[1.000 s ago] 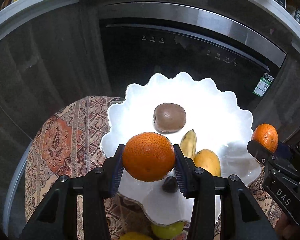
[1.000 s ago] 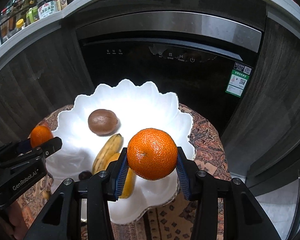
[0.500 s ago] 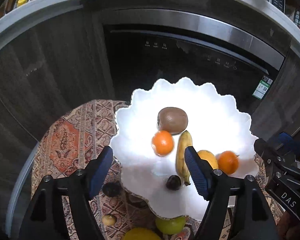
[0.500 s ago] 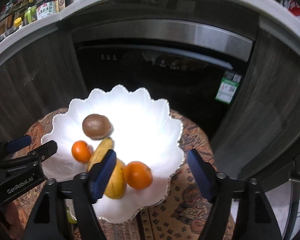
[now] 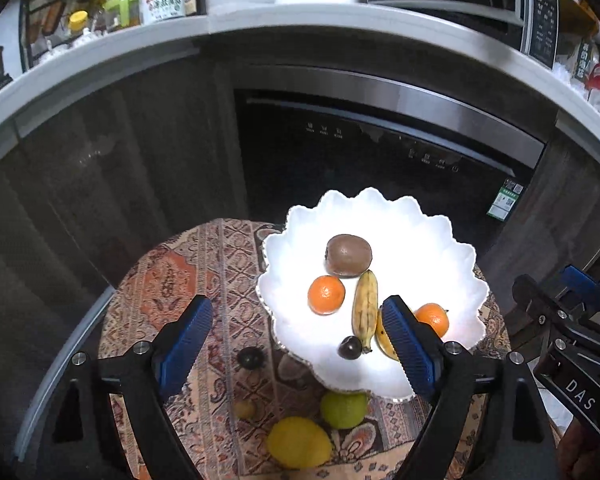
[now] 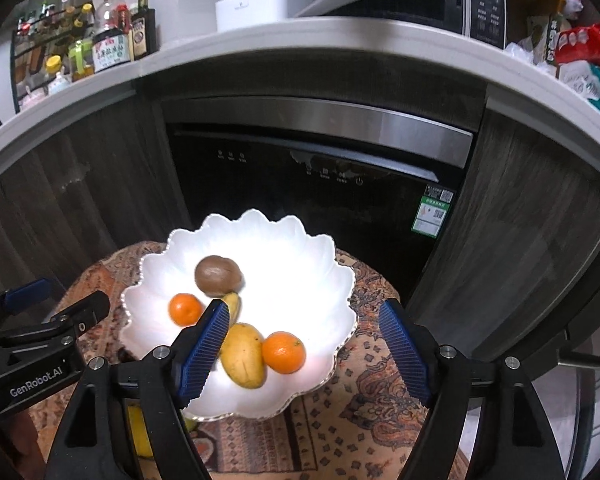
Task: Organize fruits
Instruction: 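Move the left tool to the yellow pomelo while the right tool reaches the green apple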
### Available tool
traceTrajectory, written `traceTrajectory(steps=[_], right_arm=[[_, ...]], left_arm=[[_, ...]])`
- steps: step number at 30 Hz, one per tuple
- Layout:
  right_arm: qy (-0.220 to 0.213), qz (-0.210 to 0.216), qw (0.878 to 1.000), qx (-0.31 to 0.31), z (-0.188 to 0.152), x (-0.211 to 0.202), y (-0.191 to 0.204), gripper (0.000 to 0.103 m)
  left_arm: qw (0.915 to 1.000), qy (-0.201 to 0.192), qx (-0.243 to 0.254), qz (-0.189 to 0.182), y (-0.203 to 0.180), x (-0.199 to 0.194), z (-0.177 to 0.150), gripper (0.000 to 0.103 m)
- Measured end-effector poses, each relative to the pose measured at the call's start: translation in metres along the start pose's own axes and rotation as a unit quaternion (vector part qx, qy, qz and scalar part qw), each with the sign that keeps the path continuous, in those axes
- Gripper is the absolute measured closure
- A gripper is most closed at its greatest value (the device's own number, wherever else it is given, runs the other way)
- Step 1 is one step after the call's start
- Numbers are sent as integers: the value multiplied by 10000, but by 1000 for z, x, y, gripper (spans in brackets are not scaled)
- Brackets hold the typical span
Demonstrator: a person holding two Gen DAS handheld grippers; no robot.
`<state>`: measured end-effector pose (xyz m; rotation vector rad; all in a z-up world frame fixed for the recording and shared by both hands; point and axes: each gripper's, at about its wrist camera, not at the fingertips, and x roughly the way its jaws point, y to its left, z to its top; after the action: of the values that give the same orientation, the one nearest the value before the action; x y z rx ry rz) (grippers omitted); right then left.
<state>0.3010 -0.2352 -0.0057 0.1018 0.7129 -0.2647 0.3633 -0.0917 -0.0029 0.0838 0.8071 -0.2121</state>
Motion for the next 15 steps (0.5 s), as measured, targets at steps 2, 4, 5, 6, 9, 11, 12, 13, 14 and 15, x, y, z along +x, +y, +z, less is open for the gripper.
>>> traceTrajectory(steps=[2,4,5,6,9,11,12,13,14,15], right_arm=[[-36,19,10000,3,-1,-8,2,25],[-67,36,10000,8,-3,-17,4,25],[-83,48,10000,11,-5,-21,5,25],[-92,58,9999,10,-6,-24,6,25],[-111,87,9999,22,-12,-33,8,25],[-108,109,9999,32,-17,-39,9,25],[-108,114,9999,37,-19,-41,9,25],[-106,118,9999,42,-21,-43,9,25],[-102,121,9999,42,-24,-45,10,25],[-99,122,9999,42,-26,-46,10,25]], left_arm=[[10000,-53,-7,22,3,-10,-2,16],[9999,-94,-15,41,5,-20,-5,16],[9999,-108,-19,51,6,-24,-7,16],[9999,-118,-23,61,7,-26,-8,16],[9999,-147,-33,76,9,-36,-14,16],[9998,-159,-38,82,10,-41,-18,16],[9998,-161,-40,83,10,-43,-21,16],[9998,-159,-44,85,11,-45,-23,16],[9998,-155,-50,81,11,-47,-26,16],[9998,-150,-55,77,12,-48,-28,16]])
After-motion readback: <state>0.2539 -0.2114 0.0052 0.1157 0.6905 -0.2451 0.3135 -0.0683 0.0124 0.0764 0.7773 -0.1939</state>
